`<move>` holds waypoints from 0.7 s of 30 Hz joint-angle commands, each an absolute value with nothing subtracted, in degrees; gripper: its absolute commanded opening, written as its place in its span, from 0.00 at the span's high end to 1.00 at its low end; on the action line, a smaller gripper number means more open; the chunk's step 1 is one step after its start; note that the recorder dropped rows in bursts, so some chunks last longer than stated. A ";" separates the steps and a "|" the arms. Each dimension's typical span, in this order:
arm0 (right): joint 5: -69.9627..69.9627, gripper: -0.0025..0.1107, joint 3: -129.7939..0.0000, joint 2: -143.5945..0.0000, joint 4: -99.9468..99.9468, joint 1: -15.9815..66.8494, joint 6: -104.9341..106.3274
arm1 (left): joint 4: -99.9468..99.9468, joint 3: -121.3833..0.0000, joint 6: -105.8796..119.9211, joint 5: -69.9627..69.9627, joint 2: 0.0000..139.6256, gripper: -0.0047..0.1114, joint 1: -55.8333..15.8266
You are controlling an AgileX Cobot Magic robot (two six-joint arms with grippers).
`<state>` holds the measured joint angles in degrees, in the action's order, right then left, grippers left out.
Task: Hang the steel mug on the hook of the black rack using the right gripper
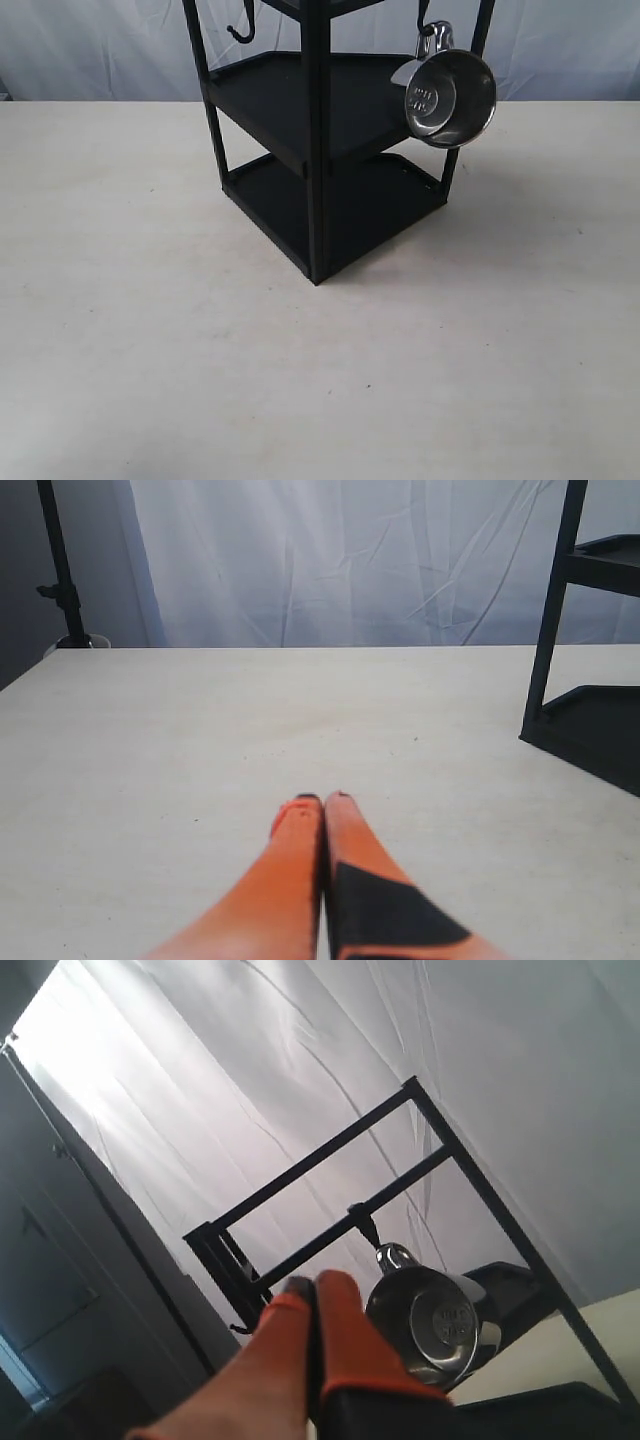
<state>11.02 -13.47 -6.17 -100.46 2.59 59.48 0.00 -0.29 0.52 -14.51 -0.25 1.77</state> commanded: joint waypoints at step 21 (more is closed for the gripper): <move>21.57 0.99 -12.15 -5.22 -10.60 1.69 -5.11 | 0.00 0.00 0.41 -13.73 0.00 0.96 1.47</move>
<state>17.67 -13.39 -6.17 -27.98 2.31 13.11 0.00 -0.29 0.52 -14.51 -0.25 1.77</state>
